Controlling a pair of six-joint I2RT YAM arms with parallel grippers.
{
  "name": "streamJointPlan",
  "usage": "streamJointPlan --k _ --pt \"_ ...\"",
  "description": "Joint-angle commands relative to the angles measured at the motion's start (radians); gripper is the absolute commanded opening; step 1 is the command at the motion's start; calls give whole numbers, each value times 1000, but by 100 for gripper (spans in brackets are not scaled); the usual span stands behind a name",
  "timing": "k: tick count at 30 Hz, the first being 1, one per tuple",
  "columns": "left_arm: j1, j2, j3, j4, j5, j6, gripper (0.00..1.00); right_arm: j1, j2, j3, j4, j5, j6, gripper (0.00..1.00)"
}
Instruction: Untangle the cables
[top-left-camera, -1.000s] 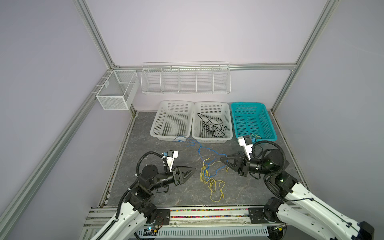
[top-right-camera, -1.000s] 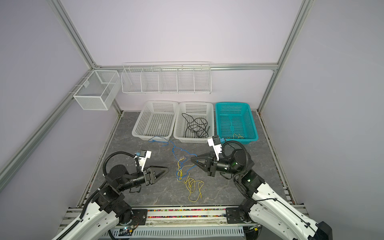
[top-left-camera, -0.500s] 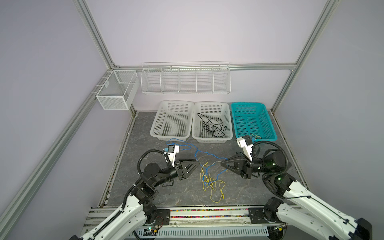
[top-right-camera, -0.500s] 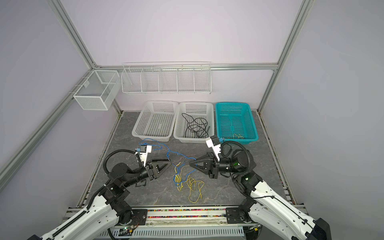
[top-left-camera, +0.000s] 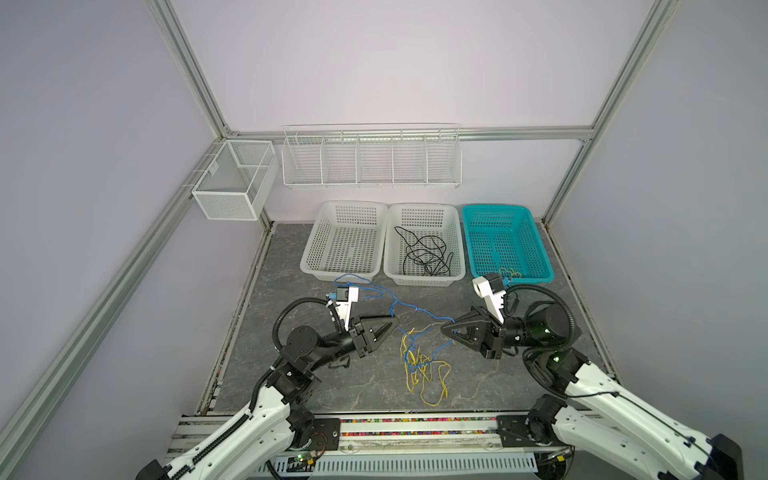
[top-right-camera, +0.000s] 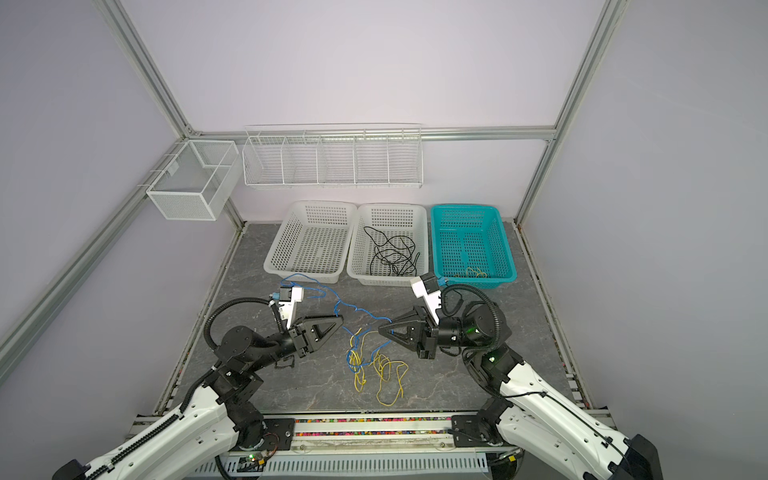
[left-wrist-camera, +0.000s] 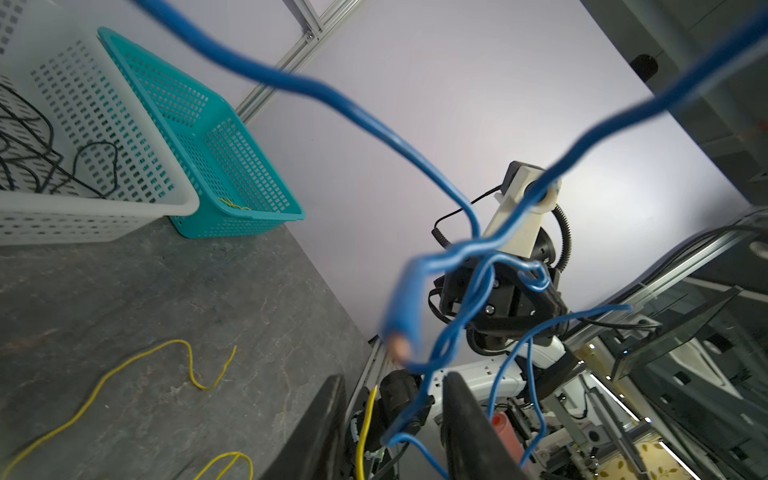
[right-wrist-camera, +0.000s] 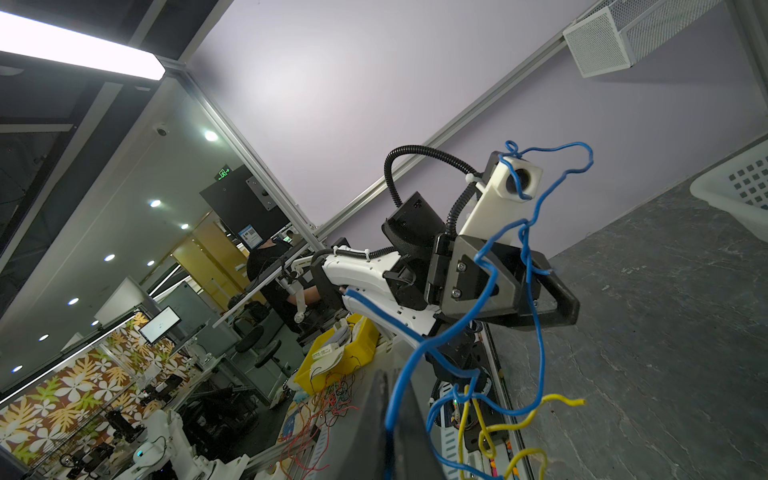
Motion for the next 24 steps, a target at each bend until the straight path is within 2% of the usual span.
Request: streamJointPlan --k 1,6,8,10,12,17,19,22,24 --pt "-5 -6 -18 47 22 -23 28 6 -13 -24 44 36 10 6" --pt "-5 -22 -46 74 -7 -46 6 6 -24 -30 17 58 -6 6" --pt "-5 -35 -46 49 -3 -38 0 0 -54 -15 -107 122 -61 6" --pt "-5 -59 -43 -17 7 -23 0 -1 -118 16 -320 243 -156 6" --pt "-5 -92 -21 -170 1 21 0 -5 -172 27 -437 318 -214 6" --pt "-5 -169 49 -553 -53 139 0 -8 -224 44 -593 343 -297 6" --pt "-5 -149 123 -730 -73 207 0 -9 -207 70 -688 356 -337 6" --pt "-5 -69 236 -934 -86 301 0 -9 -145 130 -818 315 -416 6" --pt "-5 -11 294 -1018 -84 349 0 -8 -107 160 -872 308 -445 6"
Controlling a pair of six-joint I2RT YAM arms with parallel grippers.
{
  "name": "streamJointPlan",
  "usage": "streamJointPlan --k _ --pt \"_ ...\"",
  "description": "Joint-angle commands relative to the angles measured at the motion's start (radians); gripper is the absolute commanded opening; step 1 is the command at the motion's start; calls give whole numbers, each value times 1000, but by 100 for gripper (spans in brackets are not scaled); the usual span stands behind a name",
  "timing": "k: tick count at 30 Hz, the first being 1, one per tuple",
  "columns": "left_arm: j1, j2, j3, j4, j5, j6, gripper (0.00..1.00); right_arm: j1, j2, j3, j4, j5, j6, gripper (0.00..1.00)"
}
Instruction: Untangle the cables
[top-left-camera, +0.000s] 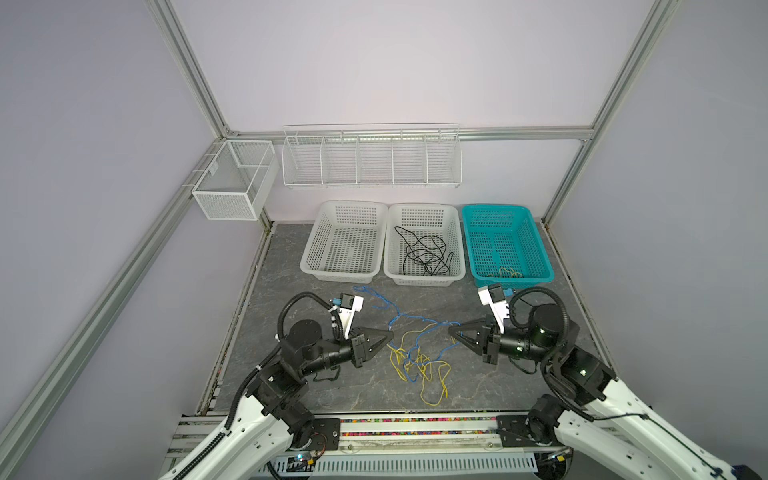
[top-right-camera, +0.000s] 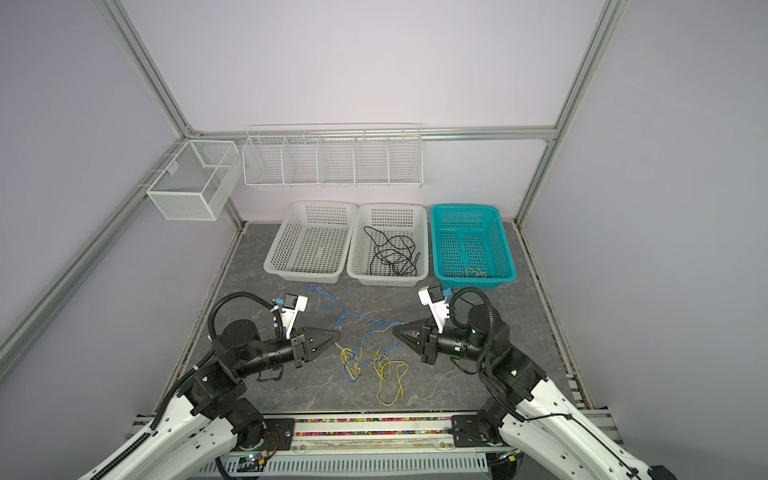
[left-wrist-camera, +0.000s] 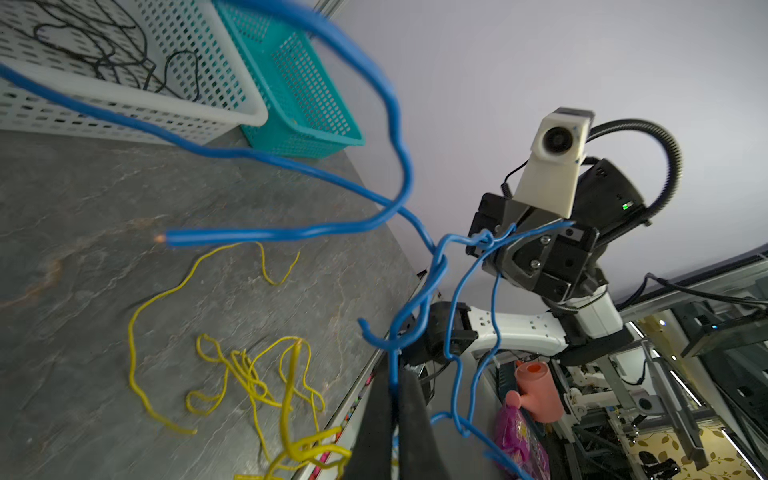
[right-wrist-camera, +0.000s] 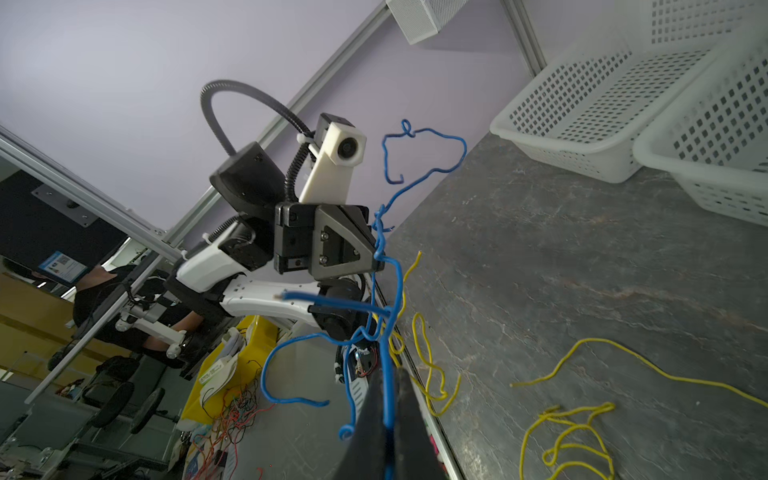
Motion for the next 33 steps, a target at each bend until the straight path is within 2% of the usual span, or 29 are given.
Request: streamJointPlan --k 1,4,8,13,15,19,20,21,25,28,31,33 --pt "9 76 86 -304 -38 134 0 -8 43 73 -149 -9 -119 6" --pt "9 141 127 -346 -18 159 0 8 113 135 -210 -40 -164 6" --pt "8 198 203 -425 -40 202 0 45 169 186 -298 51 -221 6" --pt "8 192 346 -600 -148 286 0 40 188 182 -384 376 -183 6" --pt "8 189 355 -599 -140 288 0 30 218 184 -409 447 -161 6" --pt "8 197 340 -560 -134 266 0 30 242 148 -276 190 -171 6" --pt "8 193 336 -546 -140 258 0 36 227 130 -233 162 -153 7" --pt "8 185 329 -529 -153 248 0 37 202 102 -177 138 -125 14" --pt "8 154 318 -475 -190 206 0 41 135 21 -15 75 -17 56" --pt "8 115 306 -438 -209 174 0 57 144 -22 50 110 85 68" --pt "8 92 291 -415 -232 156 0 91 167 -63 109 180 223 71" --pt "8 82 271 -385 -219 144 0 130 186 -103 213 219 311 72"
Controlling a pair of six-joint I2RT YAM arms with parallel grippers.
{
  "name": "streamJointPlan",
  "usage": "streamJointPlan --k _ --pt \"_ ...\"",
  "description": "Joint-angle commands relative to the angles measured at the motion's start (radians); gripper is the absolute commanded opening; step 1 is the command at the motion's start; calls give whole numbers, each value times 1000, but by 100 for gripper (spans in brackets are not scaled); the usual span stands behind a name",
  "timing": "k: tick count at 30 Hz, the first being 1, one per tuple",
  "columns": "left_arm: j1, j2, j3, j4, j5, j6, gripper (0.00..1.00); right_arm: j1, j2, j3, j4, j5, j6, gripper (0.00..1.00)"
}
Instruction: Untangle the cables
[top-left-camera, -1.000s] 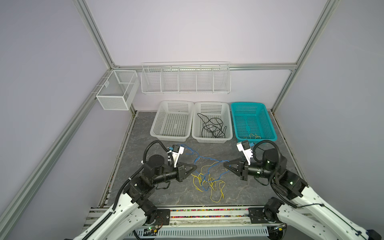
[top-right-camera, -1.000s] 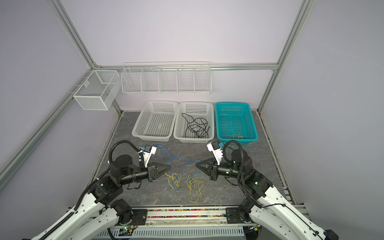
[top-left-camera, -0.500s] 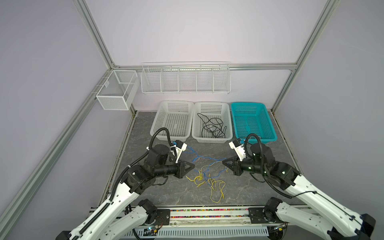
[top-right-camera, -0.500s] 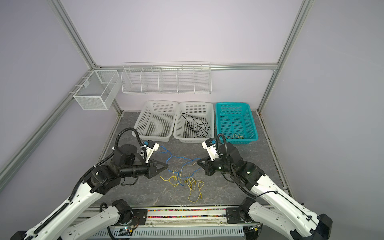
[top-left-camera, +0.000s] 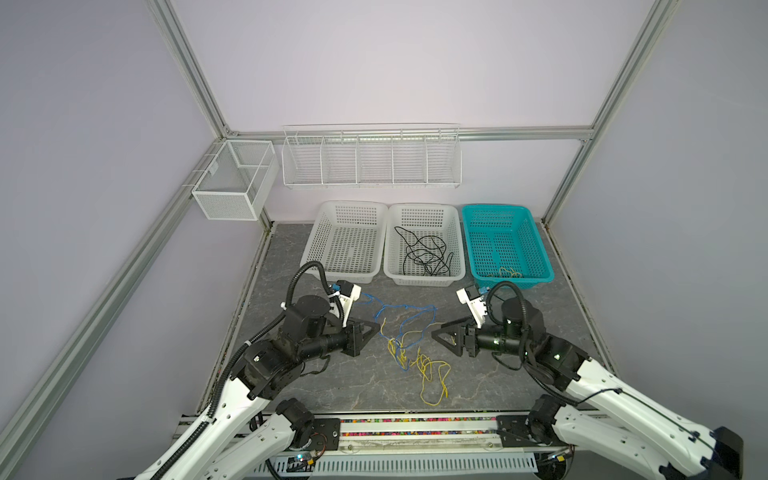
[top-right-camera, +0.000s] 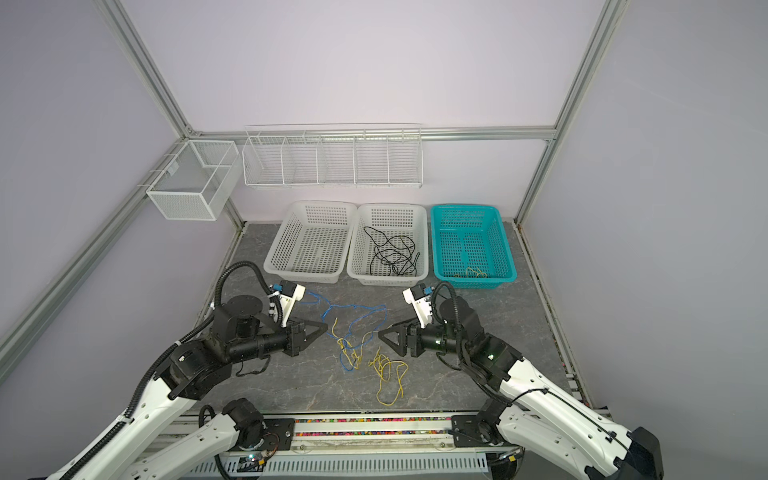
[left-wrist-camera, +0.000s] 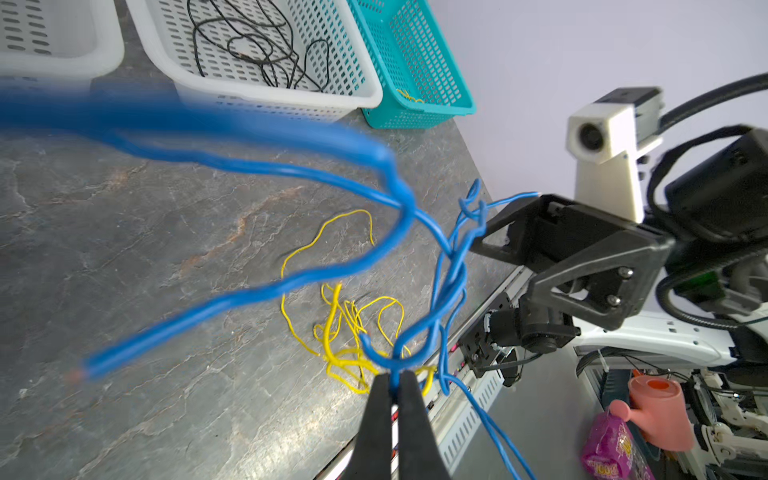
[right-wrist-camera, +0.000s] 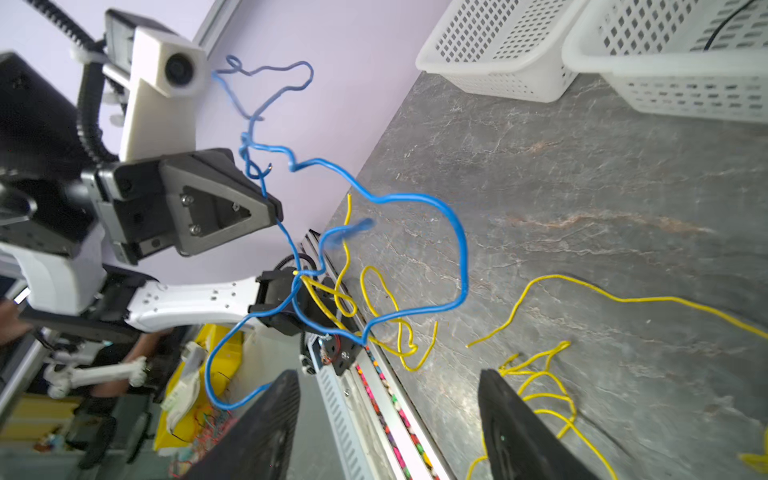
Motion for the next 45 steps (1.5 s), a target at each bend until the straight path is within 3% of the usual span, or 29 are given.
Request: streamJointPlan --k 1,7,11,16,18,21,25,30,35,43,44,45 --pt "3 -22 -31 69 -19 -36 0 59 30 -56 185 97 203 71" --pt "3 -42 -66 103 -7 -50 0 113 91 -65 330 227 285 67" --pt "3 -52 -81 126 -2 -62 0 132 166 -64 392 287 318 57" --pt "3 -66 -77 131 -19 -59 0 161 261 -40 411 314 325 38" --pt "3 -80 -73 133 -29 -58 0 166 281 -40 406 324 322 24" --pt "3 -101 -52 96 -55 -36 0 165 262 -30 263 415 302 6" --pt "3 -120 1 -10 -96 14 0 153 179 19 -85 629 216 6" --pt "3 -121 28 -80 -85 49 0 91 94 46 -336 838 68 6" --pt "3 -106 20 -97 -57 59 0 23 76 77 -432 899 -15 6" --pt "4 -73 43 -153 -7 116 0 -66 128 211 -708 1213 -20 6" --pt "5 -70 42 -156 -8 117 0 -75 131 222 -715 1215 -26 6" --pt "5 -67 37 -148 -6 114 0 -78 124 219 -650 1143 -96 6"
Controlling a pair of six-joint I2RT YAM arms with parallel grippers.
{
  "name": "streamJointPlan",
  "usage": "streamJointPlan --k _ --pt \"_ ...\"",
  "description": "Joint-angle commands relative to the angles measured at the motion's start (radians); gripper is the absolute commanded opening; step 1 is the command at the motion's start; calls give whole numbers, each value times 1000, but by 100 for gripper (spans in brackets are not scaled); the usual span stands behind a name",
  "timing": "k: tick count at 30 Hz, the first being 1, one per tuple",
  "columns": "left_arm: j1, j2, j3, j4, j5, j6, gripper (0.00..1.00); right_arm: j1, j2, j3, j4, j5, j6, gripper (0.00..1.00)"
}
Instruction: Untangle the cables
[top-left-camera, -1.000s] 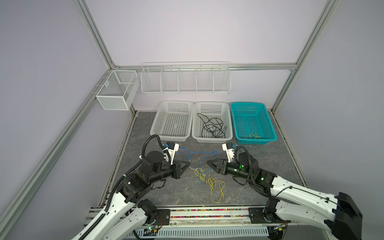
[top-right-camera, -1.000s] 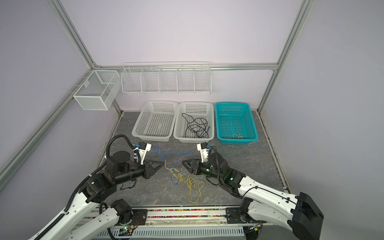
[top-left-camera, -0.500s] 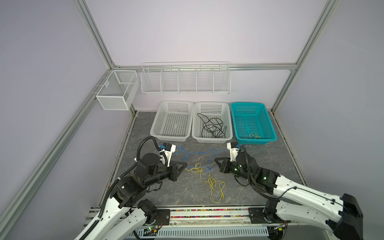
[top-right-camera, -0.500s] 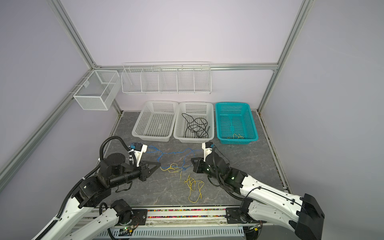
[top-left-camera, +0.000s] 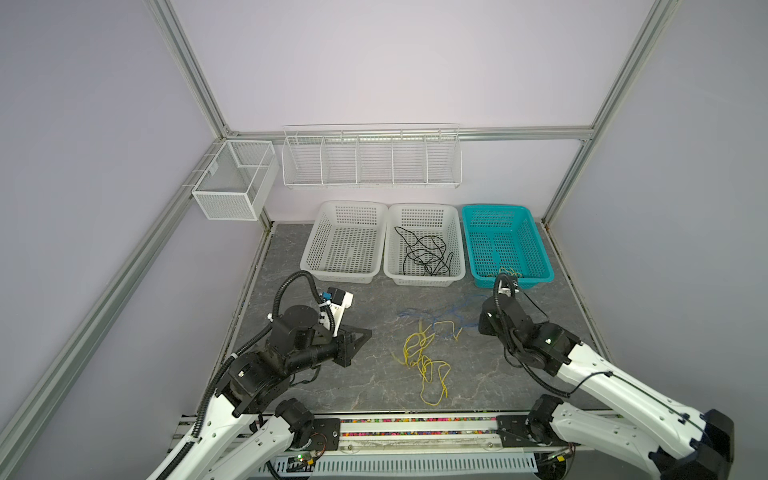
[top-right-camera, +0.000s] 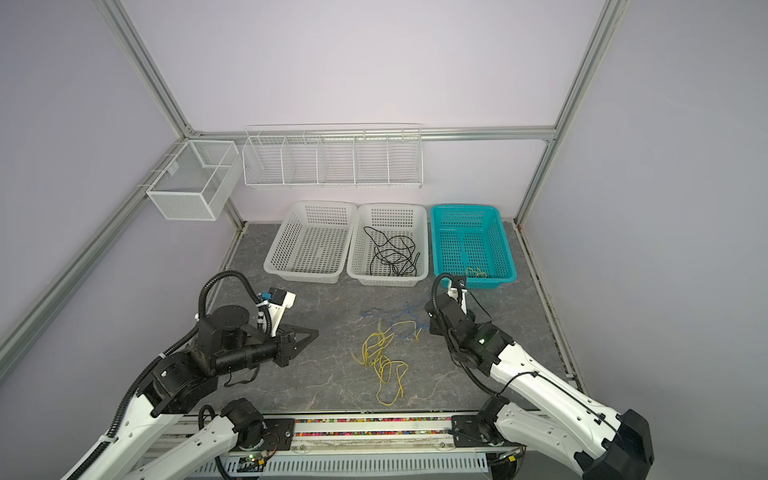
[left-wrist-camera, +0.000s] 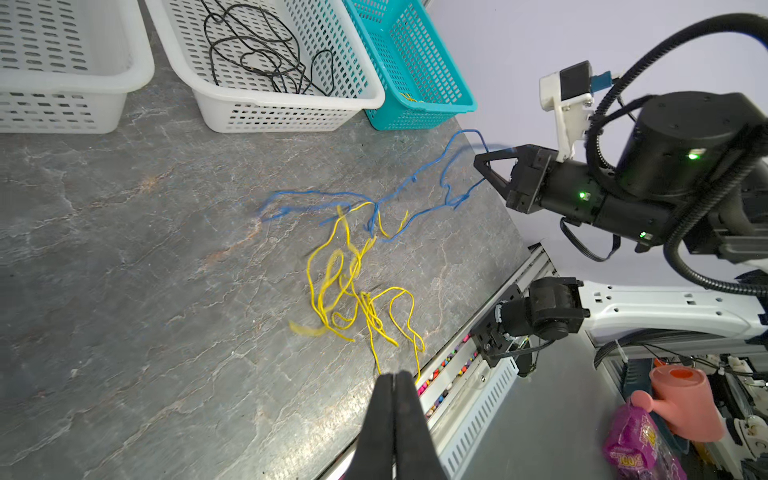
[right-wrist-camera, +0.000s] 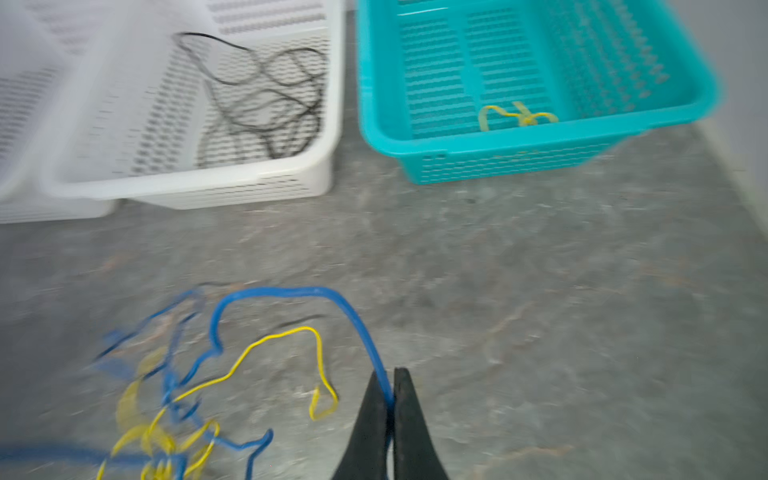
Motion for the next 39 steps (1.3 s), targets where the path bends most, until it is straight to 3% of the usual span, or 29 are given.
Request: streamJointPlan --k 1,4,10,16,19,24,33,39 --pt "3 9 14 -26 23 31 0 -11 -24 13 25 -23 -144 6" --pt "3 19 -1 19 38 10 0 -11 -81 -42 155 -202 -189 6" --pt "3 47 -47 122 94 -35 1 -11 -204 -56 238 -485 -234 6" --pt "3 60 -62 143 92 -44 34 -10 -325 -45 254 -635 -325 6" --pt "3 74 -60 162 114 -56 43 -11 -359 -58 292 -733 -338 6" --pt "1 97 -72 226 193 -78 47 -11 -389 -70 332 -804 -356 6" --pt "-11 143 -108 300 521 -59 49 -11 -369 -60 361 -929 -372 6" --pt "-145 188 -57 207 548 7 46 -11 -347 -46 365 -972 -383 6"
